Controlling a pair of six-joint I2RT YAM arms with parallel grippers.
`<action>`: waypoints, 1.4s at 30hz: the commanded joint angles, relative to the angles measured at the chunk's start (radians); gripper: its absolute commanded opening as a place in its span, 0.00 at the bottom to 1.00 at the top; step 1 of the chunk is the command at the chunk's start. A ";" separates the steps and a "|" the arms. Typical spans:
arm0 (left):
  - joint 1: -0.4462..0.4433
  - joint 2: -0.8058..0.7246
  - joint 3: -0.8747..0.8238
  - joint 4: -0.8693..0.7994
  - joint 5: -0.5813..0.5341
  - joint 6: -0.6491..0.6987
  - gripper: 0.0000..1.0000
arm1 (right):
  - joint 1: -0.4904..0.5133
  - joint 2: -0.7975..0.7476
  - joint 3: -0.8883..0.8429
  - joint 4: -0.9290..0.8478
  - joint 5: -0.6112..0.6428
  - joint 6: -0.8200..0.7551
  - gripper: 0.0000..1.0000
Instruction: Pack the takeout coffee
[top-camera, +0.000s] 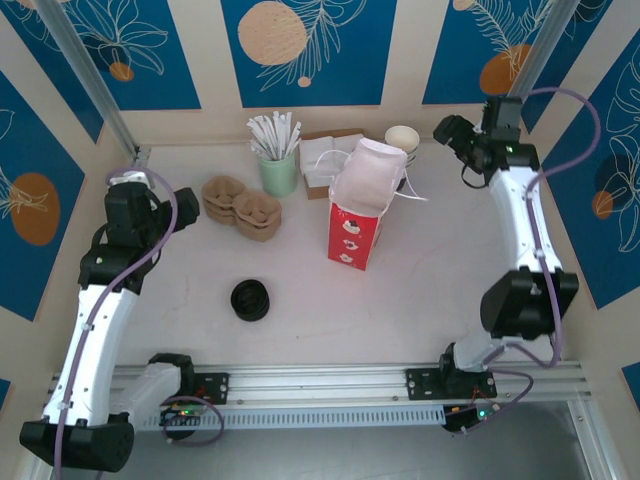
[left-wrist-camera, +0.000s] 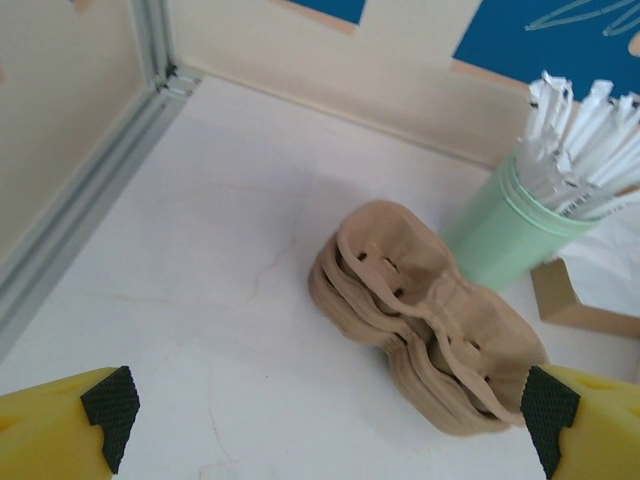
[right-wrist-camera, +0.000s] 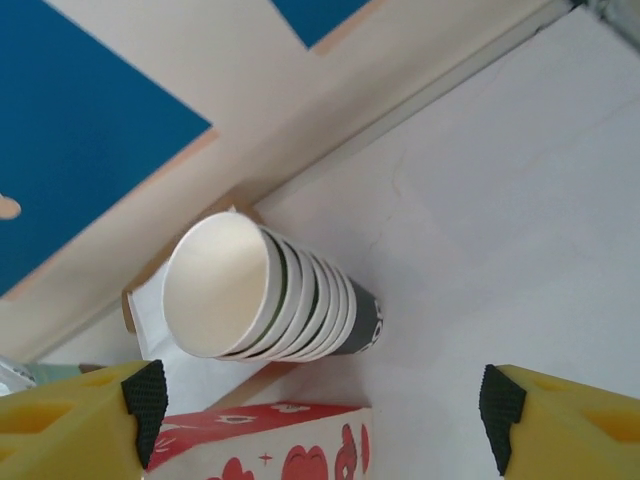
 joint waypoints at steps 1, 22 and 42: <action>-0.002 0.011 0.050 -0.066 0.090 -0.005 0.99 | 0.038 0.116 0.163 -0.175 -0.021 0.021 0.76; -0.001 -0.007 0.097 -0.144 0.148 -0.034 0.99 | 0.140 0.487 0.609 -0.356 0.124 0.004 0.46; -0.002 -0.055 0.096 -0.167 0.129 -0.026 0.99 | 0.150 0.530 0.604 -0.347 0.142 -0.004 0.35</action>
